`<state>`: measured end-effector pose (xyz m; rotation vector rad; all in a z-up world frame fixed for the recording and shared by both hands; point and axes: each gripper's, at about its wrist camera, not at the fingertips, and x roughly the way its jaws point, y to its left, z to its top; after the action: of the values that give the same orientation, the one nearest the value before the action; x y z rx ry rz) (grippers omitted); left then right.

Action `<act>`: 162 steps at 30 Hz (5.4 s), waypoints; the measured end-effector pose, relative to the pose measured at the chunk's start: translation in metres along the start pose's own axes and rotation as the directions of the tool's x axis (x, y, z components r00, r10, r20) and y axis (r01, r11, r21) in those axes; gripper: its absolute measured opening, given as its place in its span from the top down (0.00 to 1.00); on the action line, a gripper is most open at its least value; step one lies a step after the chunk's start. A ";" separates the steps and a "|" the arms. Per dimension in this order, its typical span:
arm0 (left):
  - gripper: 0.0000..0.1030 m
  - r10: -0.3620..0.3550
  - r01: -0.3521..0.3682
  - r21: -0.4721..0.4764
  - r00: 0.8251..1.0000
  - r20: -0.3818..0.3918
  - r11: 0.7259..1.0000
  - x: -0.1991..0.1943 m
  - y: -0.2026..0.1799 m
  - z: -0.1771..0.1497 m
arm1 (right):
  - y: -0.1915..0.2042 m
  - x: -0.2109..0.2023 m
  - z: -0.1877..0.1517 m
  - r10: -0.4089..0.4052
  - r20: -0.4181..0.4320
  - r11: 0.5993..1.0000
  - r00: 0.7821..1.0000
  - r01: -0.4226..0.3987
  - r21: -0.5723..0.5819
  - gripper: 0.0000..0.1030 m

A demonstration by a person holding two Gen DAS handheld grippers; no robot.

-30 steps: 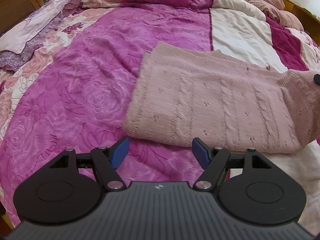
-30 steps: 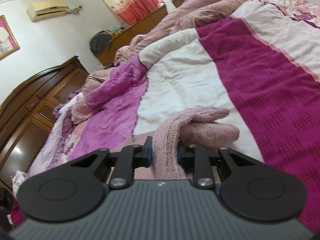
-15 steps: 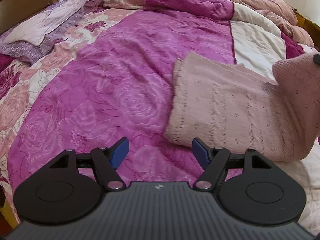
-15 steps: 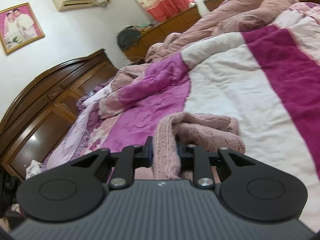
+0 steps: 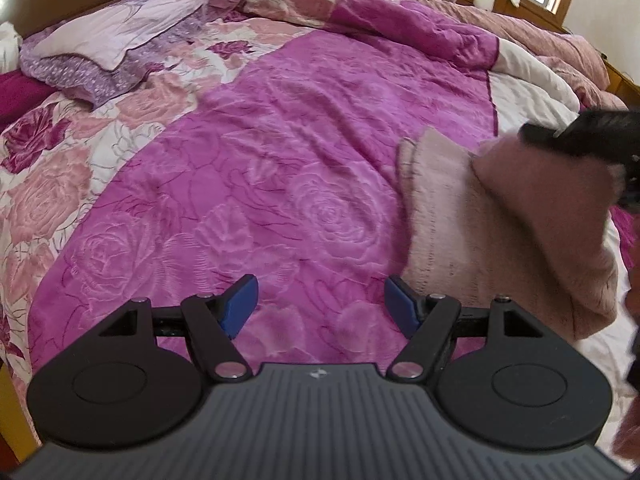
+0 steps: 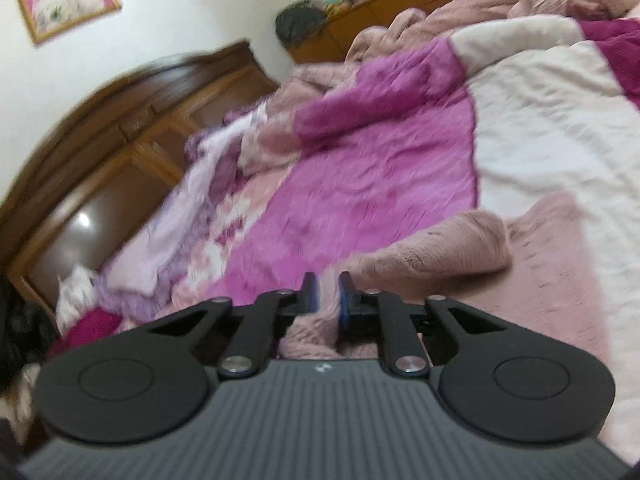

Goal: Fold small clothes

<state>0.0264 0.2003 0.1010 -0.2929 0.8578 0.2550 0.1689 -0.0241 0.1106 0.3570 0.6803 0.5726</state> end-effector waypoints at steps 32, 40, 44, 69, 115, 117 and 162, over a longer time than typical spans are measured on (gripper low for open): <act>0.26 -0.236 0.233 0.139 0.972 0.003 0.962 0.032 -0.091 0.053 | -0.094 -0.109 -0.042 -0.372 0.125 0.921 0.920 0.350 0.170 0.40; 0.26 -0.272 0.276 0.182 0.961 -0.045 0.944 0.081 -0.118 0.066 | -0.118 -0.109 -0.061 -0.395 0.104 0.896 0.913 0.358 0.262 0.40; 0.26 -0.312 0.319 0.128 0.947 -0.071 0.939 0.102 -0.117 0.066 | -0.120 -0.108 -0.062 -0.385 0.108 0.899 0.917 0.346 0.267 0.40; 0.54 -0.234 0.225 0.234 0.972 0.009 0.946 0.096 -0.076 0.076 | -0.048 -0.074 -0.079 -0.179 0.071 0.983 0.981 0.182 -0.039 0.40; 0.54 -0.609 0.609 -0.054 0.779 -0.151 0.792 0.049 -0.062 0.045 | -0.088 -0.122 -0.021 0.111 -0.019 0.921 0.994 -0.095 0.378 0.54; 0.54 -0.616 0.615 -0.068 0.768 -0.175 0.786 0.031 -0.069 0.032 | -0.093 -0.143 -0.026 0.120 -0.034 0.911 0.992 -0.097 0.400 0.54; 0.49 -0.505 0.525 0.048 0.837 -0.212 0.850 0.056 -0.139 -0.022 | -0.184 -0.147 -0.076 -0.064 -0.091 0.957 0.994 0.087 0.276 0.69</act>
<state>0.0929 0.0687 0.0648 -0.4457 0.9452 -0.3309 0.0931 -0.2485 0.0376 0.5713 0.8526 0.4200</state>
